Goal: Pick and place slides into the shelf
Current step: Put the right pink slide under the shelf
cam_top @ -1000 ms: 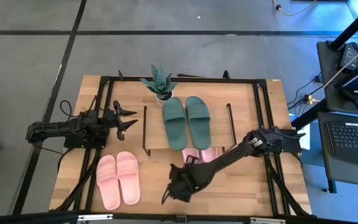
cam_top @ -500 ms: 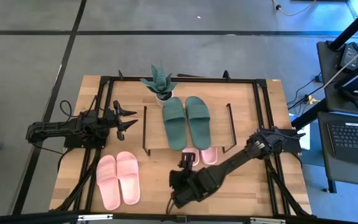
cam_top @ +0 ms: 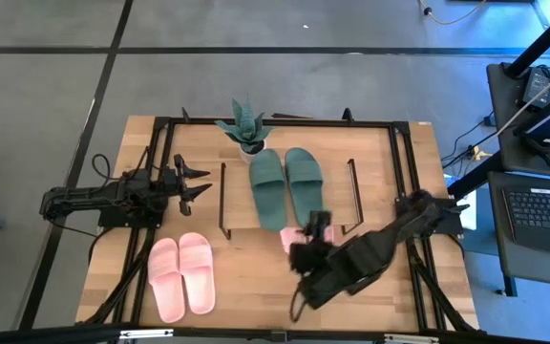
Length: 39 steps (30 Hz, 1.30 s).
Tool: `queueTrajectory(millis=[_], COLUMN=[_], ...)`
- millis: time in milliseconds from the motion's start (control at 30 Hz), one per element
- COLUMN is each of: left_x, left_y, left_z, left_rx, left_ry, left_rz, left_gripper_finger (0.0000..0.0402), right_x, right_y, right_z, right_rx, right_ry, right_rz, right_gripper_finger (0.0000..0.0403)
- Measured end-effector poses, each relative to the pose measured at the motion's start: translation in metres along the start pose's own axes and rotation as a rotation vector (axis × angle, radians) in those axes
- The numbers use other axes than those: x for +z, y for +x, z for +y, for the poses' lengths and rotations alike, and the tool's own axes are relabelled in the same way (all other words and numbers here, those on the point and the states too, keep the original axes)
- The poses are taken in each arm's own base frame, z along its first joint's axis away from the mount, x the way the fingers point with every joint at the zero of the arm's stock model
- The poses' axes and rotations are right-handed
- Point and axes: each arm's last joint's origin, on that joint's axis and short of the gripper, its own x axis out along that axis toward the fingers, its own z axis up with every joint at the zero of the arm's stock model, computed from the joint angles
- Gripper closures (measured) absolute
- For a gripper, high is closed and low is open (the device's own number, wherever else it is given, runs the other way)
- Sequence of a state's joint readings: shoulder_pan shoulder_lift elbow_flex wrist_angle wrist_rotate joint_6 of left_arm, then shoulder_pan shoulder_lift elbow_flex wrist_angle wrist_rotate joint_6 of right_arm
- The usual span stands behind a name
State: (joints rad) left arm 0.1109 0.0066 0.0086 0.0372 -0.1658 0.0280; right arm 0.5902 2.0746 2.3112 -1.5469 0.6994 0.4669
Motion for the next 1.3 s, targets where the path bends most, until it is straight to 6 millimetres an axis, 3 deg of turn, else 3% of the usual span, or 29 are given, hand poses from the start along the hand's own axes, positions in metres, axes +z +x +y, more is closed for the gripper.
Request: queueTrajectory(millis=[200, 367, 500, 667, 800, 1067, 1300], left_x=[0.0, 0.0, 0.0, 0.0, 0.001, 0.003, 0.009], left_y=[0.0, 0.0, 0.0, 0.0, 0.0, 0.0, 0.0], left_z=[0.0, 0.0, 0.0, 0.0, 0.0, 0.0, 0.001], left_rx=[0.001, 0.001, 0.001, 0.01, 0.01, 0.011, 0.013], left_ry=[0.001, 0.001, 0.001, 0.009, 0.007, 0.003, -0.008], left_rz=[0.0, 0.0, -0.001, -0.001, -0.005, -0.03, -0.09], left_gripper_finger=[0.0235, 0.0235, 0.0235, 0.0235, 0.0235, 0.0235, 0.0235], right_x=[-0.019, -0.045, -0.077, -0.14, -0.189, -0.264, -0.298], right_y=[-0.057, -0.074, -0.07, -0.065, -0.057, -0.005, 0.015], right_z=[-0.046, -0.081, -0.111, -0.148, -0.162, -0.152, -0.149], right_rx=[-0.031, -0.029, -0.025, 0.013, 0.066, 0.081, 0.109], right_ry=[0.053, 0.09, 0.107, 0.201, 0.276, 0.393, 0.41], right_rz=[-0.149, -0.252, -0.335, -0.457, -0.604, -0.75, -0.869], right_gripper_finger=[0.0182, 0.0182, 0.0182, 0.0182, 0.0182, 0.0182, 0.0182])
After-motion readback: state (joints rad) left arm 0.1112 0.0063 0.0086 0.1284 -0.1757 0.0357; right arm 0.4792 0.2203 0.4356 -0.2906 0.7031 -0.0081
